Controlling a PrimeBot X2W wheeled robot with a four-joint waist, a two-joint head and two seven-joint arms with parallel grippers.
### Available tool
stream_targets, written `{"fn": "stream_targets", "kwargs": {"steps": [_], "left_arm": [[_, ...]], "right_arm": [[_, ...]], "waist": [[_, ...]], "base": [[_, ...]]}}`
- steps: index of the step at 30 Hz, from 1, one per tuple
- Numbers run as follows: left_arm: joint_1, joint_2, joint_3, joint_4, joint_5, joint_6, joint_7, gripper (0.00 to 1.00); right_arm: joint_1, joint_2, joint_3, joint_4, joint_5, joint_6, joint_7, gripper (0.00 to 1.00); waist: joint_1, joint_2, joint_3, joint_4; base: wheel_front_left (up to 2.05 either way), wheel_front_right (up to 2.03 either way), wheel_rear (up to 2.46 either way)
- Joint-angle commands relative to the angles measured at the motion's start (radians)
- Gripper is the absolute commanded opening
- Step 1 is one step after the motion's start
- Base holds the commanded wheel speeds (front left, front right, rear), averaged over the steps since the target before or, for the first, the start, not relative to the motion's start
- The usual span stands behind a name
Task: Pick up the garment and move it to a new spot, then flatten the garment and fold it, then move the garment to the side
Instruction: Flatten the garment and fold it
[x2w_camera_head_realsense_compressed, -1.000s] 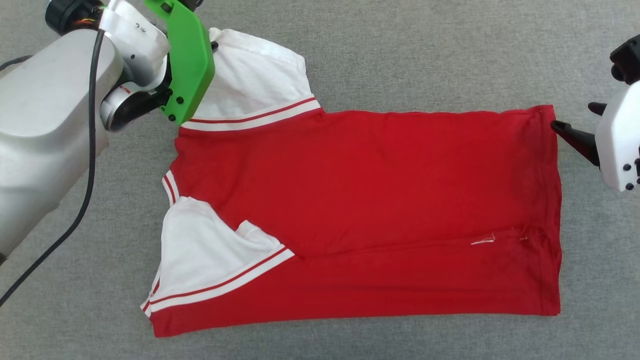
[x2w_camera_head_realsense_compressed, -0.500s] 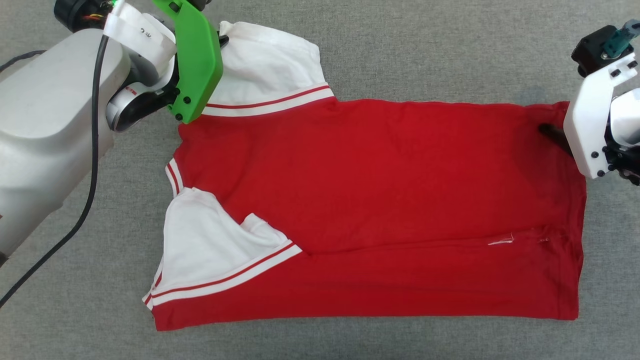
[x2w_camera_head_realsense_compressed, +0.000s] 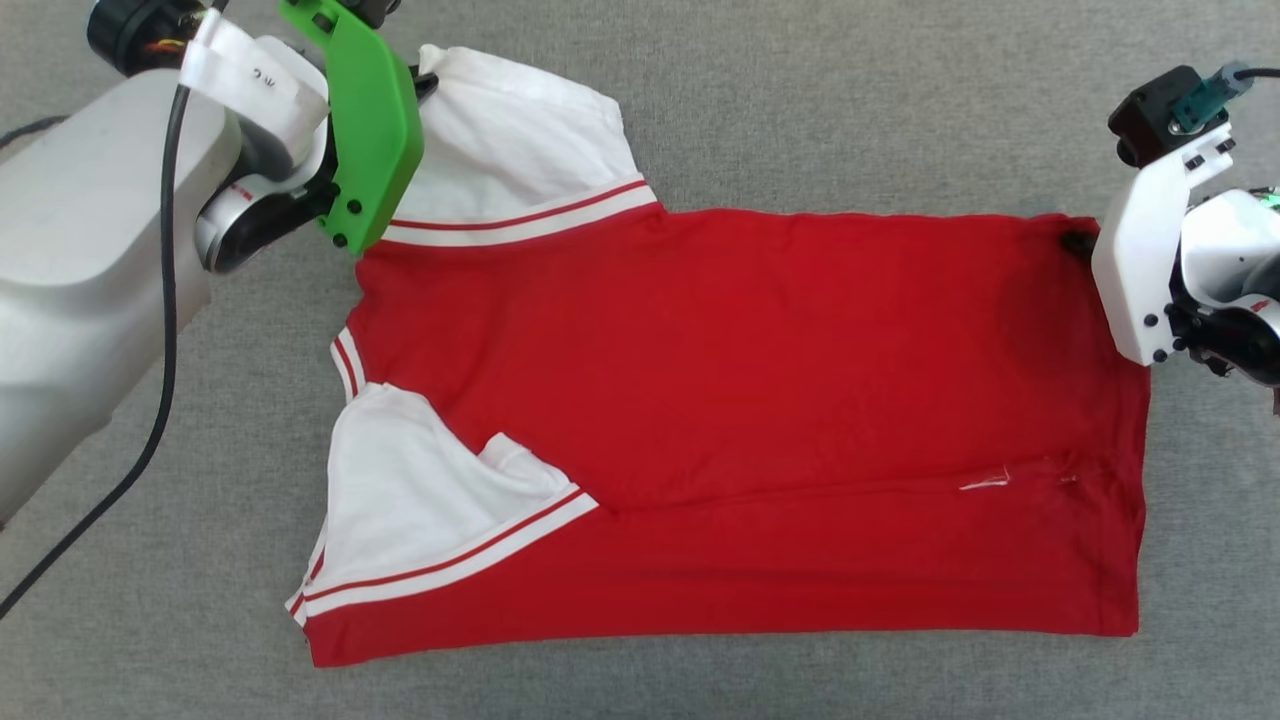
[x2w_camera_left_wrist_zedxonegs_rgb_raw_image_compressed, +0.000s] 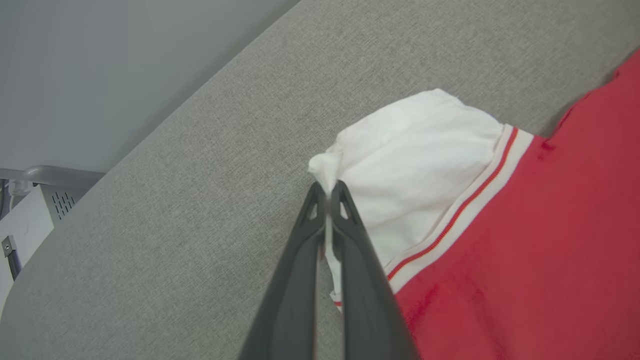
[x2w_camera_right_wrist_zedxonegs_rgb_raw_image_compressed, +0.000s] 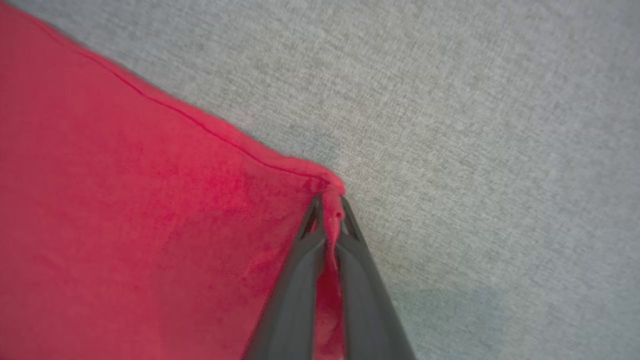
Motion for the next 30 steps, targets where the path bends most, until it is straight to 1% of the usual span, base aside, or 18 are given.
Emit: {"fn": "stream_targets", "kwargs": {"steps": [1, 10, 13, 17, 19, 21, 26, 30], "left_arm": [[0.025, 0.011, 0.001, 0.006, -0.003, -0.002, -0.016, 0.00], [0.137, 0.066, 0.001, -0.043, 0.000, -0.002, -0.084, 0.00], [0.185, 0.094, 0.001, -0.079, 0.003, -0.002, -0.095, 0.00], [0.255, 0.151, 0.001, -0.135, 0.015, 0.004, -0.105, 0.00], [0.297, 0.182, 0.001, -0.177, 0.017, 0.021, -0.113, 0.00], [0.342, 0.214, 0.001, -0.227, 0.013, 0.047, -0.126, 0.00], [0.481, 0.285, 0.001, -0.361, -0.021, 0.132, -0.148, 0.00], [0.600, 0.330, 0.001, -0.446, -0.036, 0.195, -0.152, 0.00]], "right_arm": [[0.025, 0.005, 0.012, 0.015, 0.014, 0.000, -0.023, 0.00], [0.099, -0.023, 0.017, -0.008, 0.061, 0.000, -0.196, 0.00], [0.146, -0.042, 0.020, -0.027, 0.076, 0.000, -0.233, 0.00], [0.208, -0.068, 0.020, -0.050, 0.095, 0.000, -0.271, 0.00], [0.241, -0.079, 0.016, -0.064, 0.105, 0.000, -0.287, 0.00], [0.277, -0.089, 0.016, -0.083, 0.112, 0.000, -0.299, 0.00], [0.377, -0.109, 0.011, -0.136, 0.128, 0.000, -0.322, 0.00], [0.464, -0.120, -0.010, -0.170, 0.142, 0.000, -0.337, 0.00]], "waist": [[0.0001, 0.0000, -0.041, -0.008], [0.0001, 0.0000, -0.180, -0.011], [0.0001, 0.0000, -0.220, -0.006], [0.0001, 0.0000, -0.270, -0.004], [0.0001, 0.0000, -0.291, -0.004], [0.0001, 0.0000, -0.310, -0.004], [0.0001, 0.0000, -0.347, -0.002], [0.0001, 0.0000, -0.366, 0.005]], "base": [[0.00, 0.00, 0.00], [0.00, 0.00, 0.00], [0.00, 0.00, 0.00], [0.00, 0.00, 0.00], [0.00, 0.00, 0.00], [0.00, 0.00, 0.00], [0.00, 0.00, 0.00], [0.00, 0.00, 0.00]]}}
